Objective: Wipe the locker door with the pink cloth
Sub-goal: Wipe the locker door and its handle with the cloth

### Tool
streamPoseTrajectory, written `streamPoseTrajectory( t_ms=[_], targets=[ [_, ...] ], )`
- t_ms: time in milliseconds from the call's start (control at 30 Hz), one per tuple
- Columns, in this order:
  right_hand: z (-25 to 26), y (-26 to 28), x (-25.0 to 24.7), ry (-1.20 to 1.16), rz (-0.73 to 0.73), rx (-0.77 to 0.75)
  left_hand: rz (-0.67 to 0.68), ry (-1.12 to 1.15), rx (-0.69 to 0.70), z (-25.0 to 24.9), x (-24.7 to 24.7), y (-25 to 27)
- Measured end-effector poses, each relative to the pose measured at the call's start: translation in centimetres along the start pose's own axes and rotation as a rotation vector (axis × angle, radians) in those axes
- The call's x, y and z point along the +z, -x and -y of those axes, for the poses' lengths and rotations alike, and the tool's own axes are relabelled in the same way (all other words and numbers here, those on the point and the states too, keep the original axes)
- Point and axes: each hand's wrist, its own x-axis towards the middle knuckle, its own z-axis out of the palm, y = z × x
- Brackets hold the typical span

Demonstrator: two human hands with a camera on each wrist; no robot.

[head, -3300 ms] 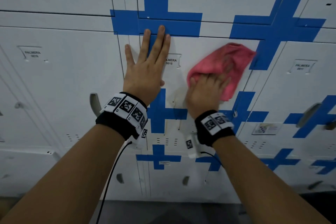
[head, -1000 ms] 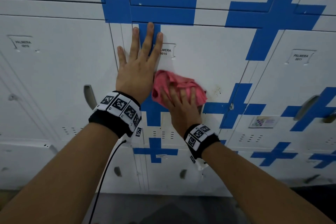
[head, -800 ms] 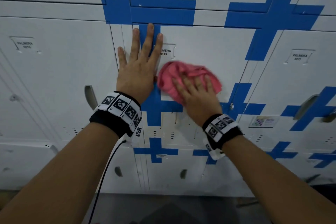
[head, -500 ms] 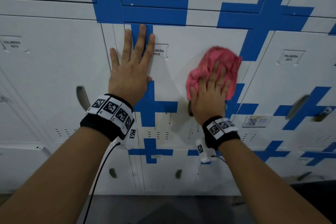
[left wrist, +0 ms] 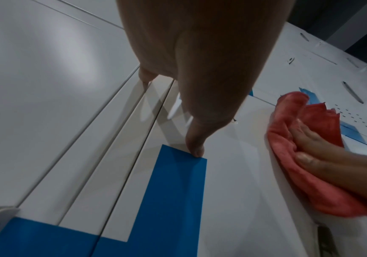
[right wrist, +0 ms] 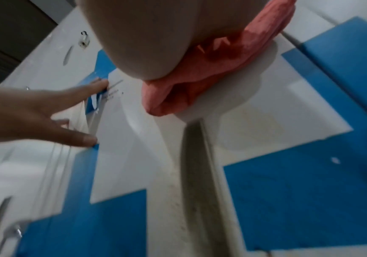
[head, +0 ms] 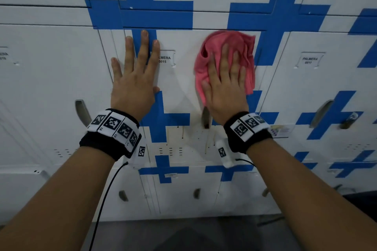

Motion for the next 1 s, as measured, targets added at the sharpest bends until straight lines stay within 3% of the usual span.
streamPoseTrajectory(
  t_ms=[333, 500, 633, 866, 1000],
  targets=[
    [-1.5, 8.6, 5.6, 0.031, 0.226, 0.028, 0.006, 0.015, -0.004, 0.0, 0.1, 0.1],
    [-0.2, 5.3, 3.0, -0.099, 0.095, 0.001, 0.002, 0.036, -0.041, -0.9, 0.0, 0.2],
    [1.7, 1.1, 1.3, -0.121, -0.003, 0.07, -0.019, 0.026, -0.047, -1.4, 0.8, 1.0],
    [2.2, 7.0, 6.5, 0.009, 0.187, -0.08, -0.009, 0.016, -0.002, -0.7, 3.0, 2.9],
    [3.3, 6.4, 5.8, -0.028, 0.139, -0.08, 0.004, 0.008, 0.003, -0.6, 2.9, 2.9]
  ],
)
